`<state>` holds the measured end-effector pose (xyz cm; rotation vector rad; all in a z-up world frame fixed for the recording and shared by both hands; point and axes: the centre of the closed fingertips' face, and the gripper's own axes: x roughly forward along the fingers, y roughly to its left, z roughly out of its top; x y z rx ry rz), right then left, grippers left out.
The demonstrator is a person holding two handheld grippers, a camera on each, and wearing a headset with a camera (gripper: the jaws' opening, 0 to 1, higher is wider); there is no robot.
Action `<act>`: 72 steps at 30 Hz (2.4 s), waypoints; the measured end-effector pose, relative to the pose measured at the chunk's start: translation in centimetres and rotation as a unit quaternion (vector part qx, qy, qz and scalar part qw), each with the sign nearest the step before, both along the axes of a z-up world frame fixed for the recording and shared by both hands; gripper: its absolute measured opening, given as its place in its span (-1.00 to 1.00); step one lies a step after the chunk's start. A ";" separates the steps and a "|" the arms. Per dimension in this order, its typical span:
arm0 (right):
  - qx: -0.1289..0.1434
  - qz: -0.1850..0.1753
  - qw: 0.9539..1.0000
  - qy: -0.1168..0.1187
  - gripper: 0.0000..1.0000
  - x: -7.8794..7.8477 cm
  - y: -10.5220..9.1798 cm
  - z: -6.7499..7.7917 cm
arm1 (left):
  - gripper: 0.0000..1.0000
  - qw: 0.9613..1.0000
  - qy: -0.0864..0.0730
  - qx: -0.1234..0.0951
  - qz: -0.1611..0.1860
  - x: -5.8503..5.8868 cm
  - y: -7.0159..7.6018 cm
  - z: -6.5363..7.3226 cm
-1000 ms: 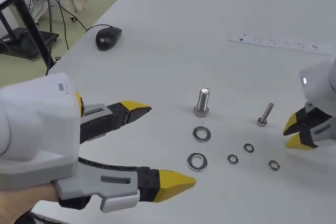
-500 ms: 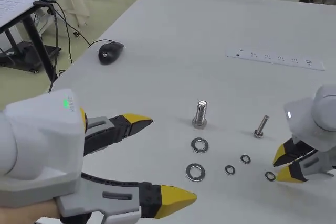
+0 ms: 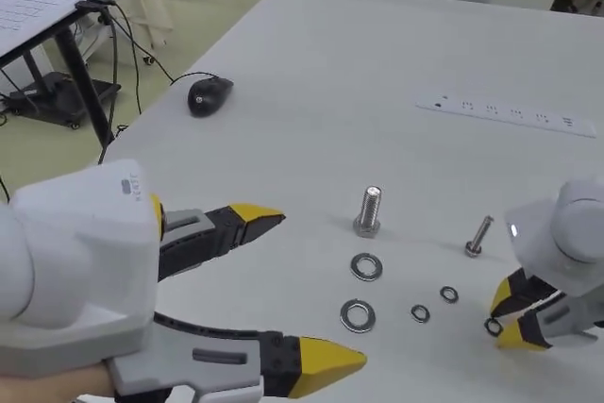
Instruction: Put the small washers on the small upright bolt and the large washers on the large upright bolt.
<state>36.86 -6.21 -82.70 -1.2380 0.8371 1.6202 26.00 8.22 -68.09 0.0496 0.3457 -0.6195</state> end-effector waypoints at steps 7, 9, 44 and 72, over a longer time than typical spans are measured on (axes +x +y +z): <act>-0.002 0.005 1.000 -0.006 -0.70 0.1 0.1 0.0 | 0.54 1.000 0.000 -0.002 0.002 0.2 0.1 -0.1; -0.003 0.007 1.000 -0.010 -0.72 0.2 0.1 -0.1 | 0.54 1.000 0.001 -0.001 0.002 0.2 0.1 -0.2; 0.047 -0.055 0.995 -0.064 -0.77 7.4 2.7 7.0 | 0.53 1.000 0.007 0.002 -0.002 0.1 -0.2 -0.8; 0.022 -0.033 0.997 -0.064 -0.76 9.0 4.0 5.4 | 0.53 1.000 0.004 -0.006 -0.001 0.3 -0.3 -0.7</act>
